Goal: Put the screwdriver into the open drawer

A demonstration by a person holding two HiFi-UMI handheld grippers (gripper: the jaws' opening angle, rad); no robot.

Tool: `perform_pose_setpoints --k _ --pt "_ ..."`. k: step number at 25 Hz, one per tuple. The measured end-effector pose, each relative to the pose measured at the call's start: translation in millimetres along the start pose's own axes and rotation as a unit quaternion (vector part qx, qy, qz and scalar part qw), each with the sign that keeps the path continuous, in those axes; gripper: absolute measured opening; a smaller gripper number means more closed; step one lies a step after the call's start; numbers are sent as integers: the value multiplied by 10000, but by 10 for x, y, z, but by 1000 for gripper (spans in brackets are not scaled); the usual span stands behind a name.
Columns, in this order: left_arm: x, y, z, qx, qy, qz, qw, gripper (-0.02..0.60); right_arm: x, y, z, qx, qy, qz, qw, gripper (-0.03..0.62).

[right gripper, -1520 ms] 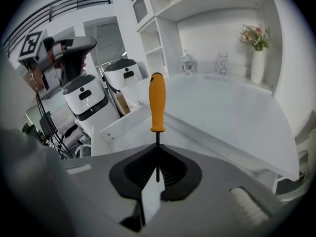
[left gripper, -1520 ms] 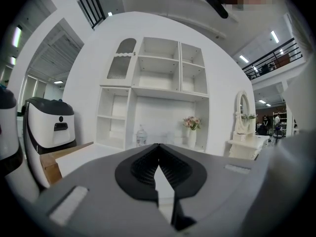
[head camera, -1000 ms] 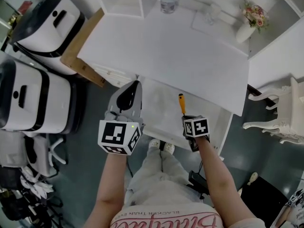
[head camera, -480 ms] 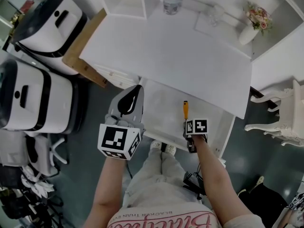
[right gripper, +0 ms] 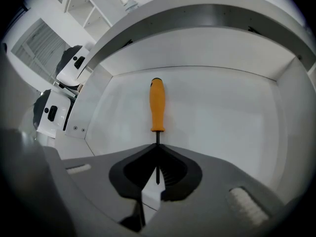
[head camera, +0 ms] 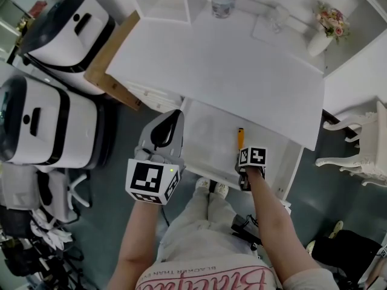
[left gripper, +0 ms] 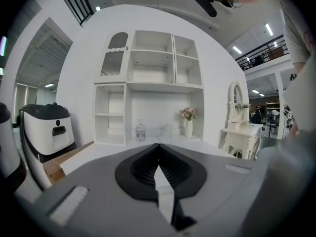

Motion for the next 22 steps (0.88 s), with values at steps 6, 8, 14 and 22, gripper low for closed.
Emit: perform_pose_setpoints --k 6,8,14,22 --pt "-37 2 12 -10 17 2 10000 -2 17 -2 8 -12 -37 -39 10000 36" --pt "-60 0 15 -31 23 3 10000 -2 21 4 20 17 -102 -30 9999 77" --pt "-125 -32 7 -142 45 5 9999 -2 -13 19 163 -26 -145 19 9999 120" --pt "-193 -119 16 -323 147 21 9994 -2 31 -71 526 -541 -344 145 9978 88"
Point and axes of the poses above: the fingertips, and each gripper's own axes: z backward along the fingers, x to its left, y out of its underside, the point moved 9 cm from there along z, backward along the fingers, and after that the axes turned 15 degrees about z, right-handed, at the moved point
